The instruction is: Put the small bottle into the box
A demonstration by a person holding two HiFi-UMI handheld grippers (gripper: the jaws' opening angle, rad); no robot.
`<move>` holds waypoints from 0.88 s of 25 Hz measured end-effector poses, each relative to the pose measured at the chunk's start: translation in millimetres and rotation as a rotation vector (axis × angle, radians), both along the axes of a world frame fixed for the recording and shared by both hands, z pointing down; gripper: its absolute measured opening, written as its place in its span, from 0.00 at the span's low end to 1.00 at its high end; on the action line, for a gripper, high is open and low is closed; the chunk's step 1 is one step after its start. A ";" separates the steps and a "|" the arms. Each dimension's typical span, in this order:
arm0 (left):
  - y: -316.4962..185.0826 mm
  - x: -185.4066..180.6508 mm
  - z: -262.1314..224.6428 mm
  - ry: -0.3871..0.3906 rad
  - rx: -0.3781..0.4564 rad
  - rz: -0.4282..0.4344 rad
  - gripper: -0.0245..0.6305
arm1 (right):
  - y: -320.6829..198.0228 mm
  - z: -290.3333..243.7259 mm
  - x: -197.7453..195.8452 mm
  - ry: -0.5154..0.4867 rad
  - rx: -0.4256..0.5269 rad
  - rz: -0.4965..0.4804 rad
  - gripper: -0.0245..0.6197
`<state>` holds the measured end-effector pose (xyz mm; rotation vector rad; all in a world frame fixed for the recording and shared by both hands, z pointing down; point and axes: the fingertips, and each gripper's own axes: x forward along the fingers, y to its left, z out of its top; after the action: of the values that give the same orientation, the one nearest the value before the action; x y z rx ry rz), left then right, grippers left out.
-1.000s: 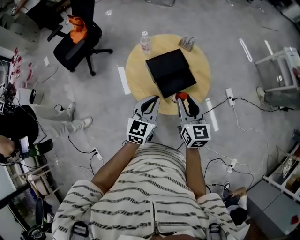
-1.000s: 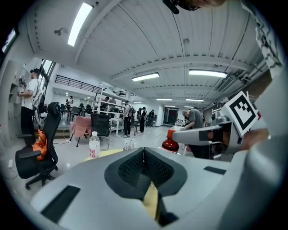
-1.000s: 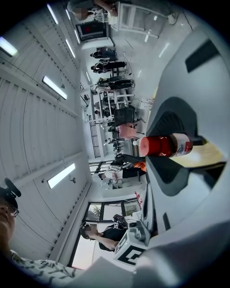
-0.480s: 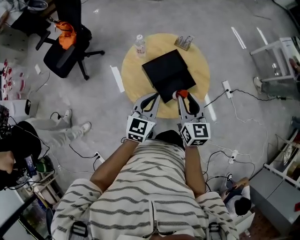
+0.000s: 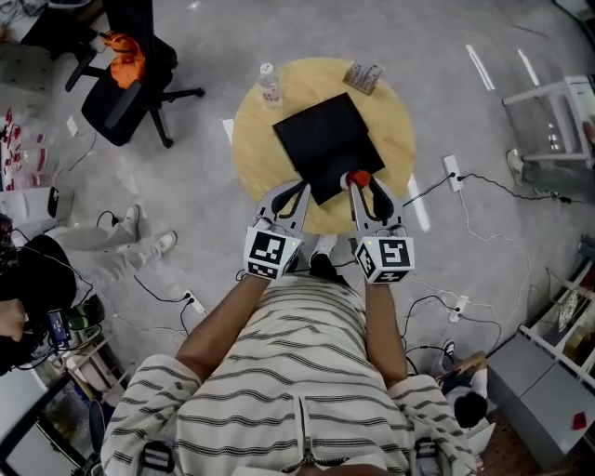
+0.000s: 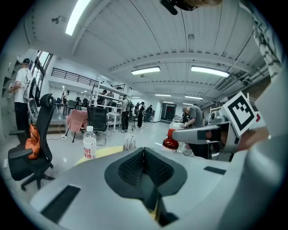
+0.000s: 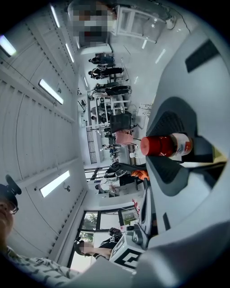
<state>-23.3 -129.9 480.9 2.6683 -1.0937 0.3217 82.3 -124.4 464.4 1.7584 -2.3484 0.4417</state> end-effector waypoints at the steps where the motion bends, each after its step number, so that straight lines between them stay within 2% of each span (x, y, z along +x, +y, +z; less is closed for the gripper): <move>1: -2.2 3.2 1.5 -0.005 0.001 -0.005 0.07 | -3.3 2.9 2.5 -0.001 -0.002 -0.010 0.26; 11: -4.0 11.7 21.3 -0.052 -0.037 -0.047 0.07 | -24.3 32.7 18.9 0.006 -0.028 -0.050 0.26; 22: -3.5 18.3 35.5 -0.061 -0.063 -0.072 0.07 | -37.5 66.0 23.2 0.012 -0.078 -0.090 0.26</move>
<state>-4.9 -133.4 516.4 2.5727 -1.1736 0.4200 105.5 -161.9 530.4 1.6103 -2.3569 0.5008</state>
